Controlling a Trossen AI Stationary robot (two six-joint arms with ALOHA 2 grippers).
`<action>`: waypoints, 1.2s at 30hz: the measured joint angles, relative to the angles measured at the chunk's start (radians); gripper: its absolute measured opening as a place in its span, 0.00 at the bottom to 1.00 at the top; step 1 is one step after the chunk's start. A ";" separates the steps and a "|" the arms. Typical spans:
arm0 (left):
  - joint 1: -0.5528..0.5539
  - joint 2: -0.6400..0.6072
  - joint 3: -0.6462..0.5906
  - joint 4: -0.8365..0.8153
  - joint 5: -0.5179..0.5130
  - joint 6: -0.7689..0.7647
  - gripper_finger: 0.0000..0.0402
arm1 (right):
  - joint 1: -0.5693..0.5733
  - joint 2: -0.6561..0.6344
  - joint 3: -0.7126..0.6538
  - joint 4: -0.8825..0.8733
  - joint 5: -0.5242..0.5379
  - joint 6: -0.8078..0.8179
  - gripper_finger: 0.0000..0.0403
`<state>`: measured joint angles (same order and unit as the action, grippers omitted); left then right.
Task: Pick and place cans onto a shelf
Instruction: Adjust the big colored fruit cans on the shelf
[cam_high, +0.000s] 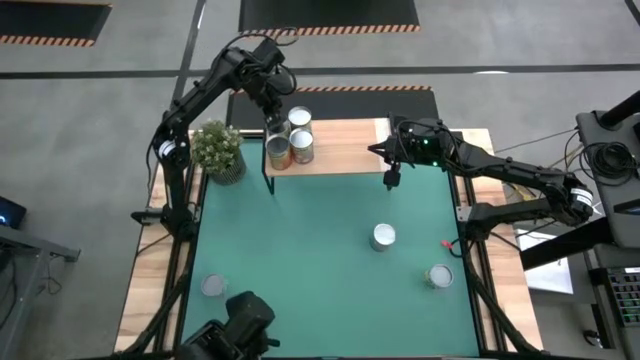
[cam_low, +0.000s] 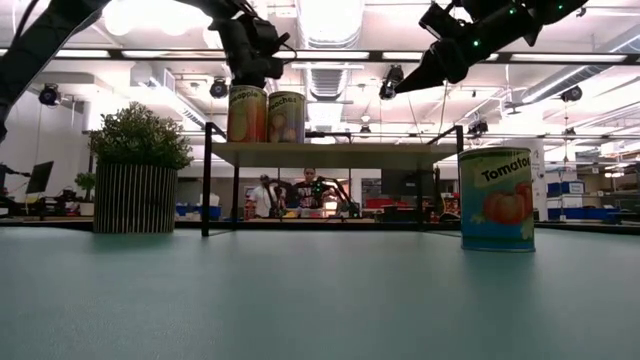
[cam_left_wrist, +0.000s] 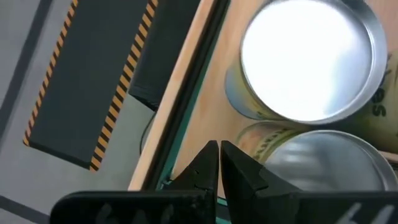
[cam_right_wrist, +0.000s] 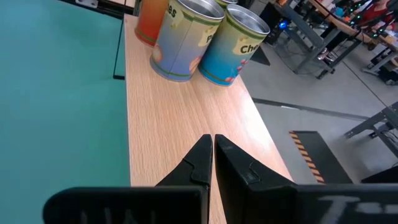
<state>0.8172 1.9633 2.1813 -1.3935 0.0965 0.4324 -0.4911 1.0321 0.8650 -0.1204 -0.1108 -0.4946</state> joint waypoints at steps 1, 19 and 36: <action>0.001 0.000 0.008 0.004 -0.001 0.000 0.00 | 0.000 0.000 0.000 0.000 0.000 0.000 0.02; 0.000 0.045 0.045 0.293 -0.001 -0.058 0.00 | 0.000 0.000 0.000 0.003 0.006 -0.006 0.02; -0.047 0.060 0.022 0.211 0.001 -0.057 0.00 | 0.000 0.000 -0.002 0.003 0.007 -0.017 0.02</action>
<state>0.7700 2.0228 2.2032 -1.1828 0.0974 0.3753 -0.4915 1.0321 0.8635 -0.1173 -0.1041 -0.5114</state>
